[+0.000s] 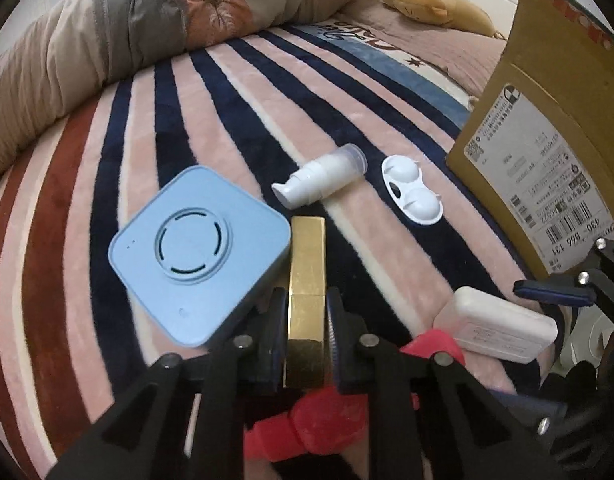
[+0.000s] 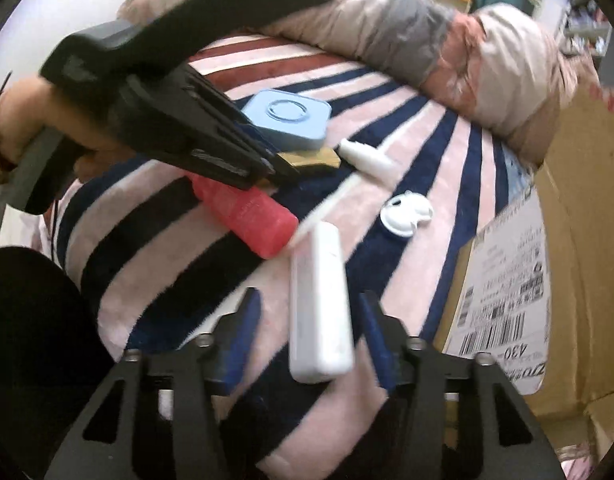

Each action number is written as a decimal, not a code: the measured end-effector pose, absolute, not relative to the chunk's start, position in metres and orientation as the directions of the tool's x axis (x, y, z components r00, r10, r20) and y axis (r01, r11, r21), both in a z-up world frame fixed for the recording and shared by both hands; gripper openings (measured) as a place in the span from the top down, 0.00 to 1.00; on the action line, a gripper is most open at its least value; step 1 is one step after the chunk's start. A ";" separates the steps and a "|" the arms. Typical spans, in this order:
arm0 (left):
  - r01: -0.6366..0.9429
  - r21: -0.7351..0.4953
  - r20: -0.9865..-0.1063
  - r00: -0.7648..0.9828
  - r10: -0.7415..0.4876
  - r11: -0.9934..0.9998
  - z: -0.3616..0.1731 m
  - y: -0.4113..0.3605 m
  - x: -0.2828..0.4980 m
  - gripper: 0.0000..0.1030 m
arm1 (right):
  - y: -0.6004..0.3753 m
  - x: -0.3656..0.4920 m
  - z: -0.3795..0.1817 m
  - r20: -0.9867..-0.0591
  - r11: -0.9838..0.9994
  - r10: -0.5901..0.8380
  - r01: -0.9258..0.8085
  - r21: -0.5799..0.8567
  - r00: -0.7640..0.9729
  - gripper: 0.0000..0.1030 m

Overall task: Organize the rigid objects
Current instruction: 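Grasp the long white tube with the right tool while the left grasps the gold stick, then release the white tube into the box with the right tool while the left releases the gold stick, then grasp the white earbud holder with the right tool while the left grasps the small white pump bottle, then release the earbud holder into the box with the right tool while the left releases the pump bottle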

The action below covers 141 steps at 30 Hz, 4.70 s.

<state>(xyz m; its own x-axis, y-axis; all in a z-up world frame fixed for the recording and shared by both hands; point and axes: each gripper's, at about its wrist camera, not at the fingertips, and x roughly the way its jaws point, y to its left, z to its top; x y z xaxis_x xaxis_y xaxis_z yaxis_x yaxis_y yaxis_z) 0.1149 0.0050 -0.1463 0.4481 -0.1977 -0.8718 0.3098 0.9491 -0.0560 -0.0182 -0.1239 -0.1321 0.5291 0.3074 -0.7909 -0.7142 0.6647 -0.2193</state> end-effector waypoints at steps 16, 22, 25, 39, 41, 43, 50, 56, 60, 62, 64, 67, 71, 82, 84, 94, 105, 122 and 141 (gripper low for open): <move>0.301 -0.092 -0.836 0.495 -0.238 0.949 -0.132 0.010 0.106 0.85 | -0.128 -0.004 -0.126 -0.797 0.668 0.329 -0.721 -0.182 0.506 0.70; 0.314 -0.081 -0.822 0.515 -0.242 0.946 -0.112 0.013 0.090 0.85 | -0.139 -0.040 -0.054 -0.715 0.628 0.468 -0.765 -0.143 0.518 0.70; 0.319 -0.086 -0.812 0.526 -0.251 0.944 -0.102 0.013 0.087 0.85 | -0.162 -0.049 -0.006 -0.634 0.649 0.536 -0.752 -0.114 0.558 0.70; 0.434 -0.044 -0.695 0.634 -0.340 0.900 0.007 -0.038 0.054 0.85 | -0.294 0.043 -0.005 -0.697 0.910 0.214 -0.399 -0.112 0.684 0.68; 0.479 -0.046 -0.680 0.628 -0.379 0.876 0.027 -0.061 0.055 0.85 | -0.303 0.040 -0.005 -0.686 0.911 0.245 -0.405 -0.080 0.685 0.57; 0.525 -0.053 -0.680 0.604 -0.416 0.849 0.043 -0.091 0.061 0.85 | -0.306 0.036 -0.003 -0.671 0.904 0.265 -0.420 -0.077 0.692 0.56; 0.590 -0.034 -0.780 0.489 -0.391 0.807 0.035 -0.184 0.107 0.85 | -0.323 0.025 -0.001 -0.638 0.895 0.289 -0.437 -0.084 0.714 0.51; 0.558 -0.036 -0.826 0.450 -0.339 0.829 0.010 -0.203 0.134 0.56 | -0.331 0.030 -0.009 -0.643 0.892 0.290 -0.443 -0.086 0.709 0.26; 0.552 -0.054 -0.778 0.499 -0.381 0.832 0.030 -0.181 0.121 0.48 | -0.327 0.025 -0.009 -0.626 0.877 0.304 -0.467 -0.110 0.718 0.09; 0.519 -0.060 -0.746 0.544 -0.384 0.853 0.043 -0.156 0.114 0.39 | -0.321 0.020 -0.006 -0.606 0.875 0.289 -0.461 -0.146 0.741 0.05; 0.476 -0.042 -0.724 0.591 -0.355 0.879 0.050 -0.132 0.110 0.35 | -0.312 0.013 -0.001 -0.577 0.865 0.305 -0.474 -0.166 0.757 0.01; 0.382 -0.016 -0.708 0.648 -0.281 0.924 0.049 -0.083 0.099 0.34 | -0.294 0.000 0.009 -0.547 0.840 0.372 -0.523 -0.146 0.750 0.01; 0.275 -0.001 -0.710 0.677 -0.194 0.962 0.024 -0.018 0.084 0.34 | -0.252 -0.019 0.023 -0.513 0.762 0.525 -0.644 -0.073 0.679 0.01; 0.168 -0.076 -0.773 0.613 -0.164 0.983 -0.085 0.072 0.078 0.34 | -0.127 0.003 -0.051 -0.695 0.712 0.516 -0.702 0.022 0.501 0.39; 0.180 -0.076 -0.772 0.611 -0.172 0.981 -0.094 0.074 0.082 0.34 | -0.117 0.025 -0.083 -0.753 0.764 0.418 -0.645 -0.011 0.509 0.40; 0.302 -0.079 -0.745 0.615 -0.258 0.950 -0.099 0.051 0.110 0.34 | -0.114 0.114 -0.166 -0.824 0.878 0.164 -0.461 -0.129 0.542 0.52; 0.561 -0.064 -0.815 0.448 -0.368 0.825 -0.134 -0.018 0.174 0.58 | -0.120 0.083 -0.161 -0.812 0.822 0.256 -0.560 -0.103 0.525 0.75; 0.462 -0.059 -0.772 0.541 -0.334 0.885 -0.103 0.004 0.135 0.79 | -0.124 0.057 -0.131 -0.747 0.803 0.310 -0.583 -0.127 0.589 0.75; 0.458 -0.104 -0.659 0.634 -0.406 0.883 0.012 -0.018 0.031 0.79 | -0.261 0.022 0.011 -0.653 0.868 0.333 -0.491 -0.069 0.681 0.74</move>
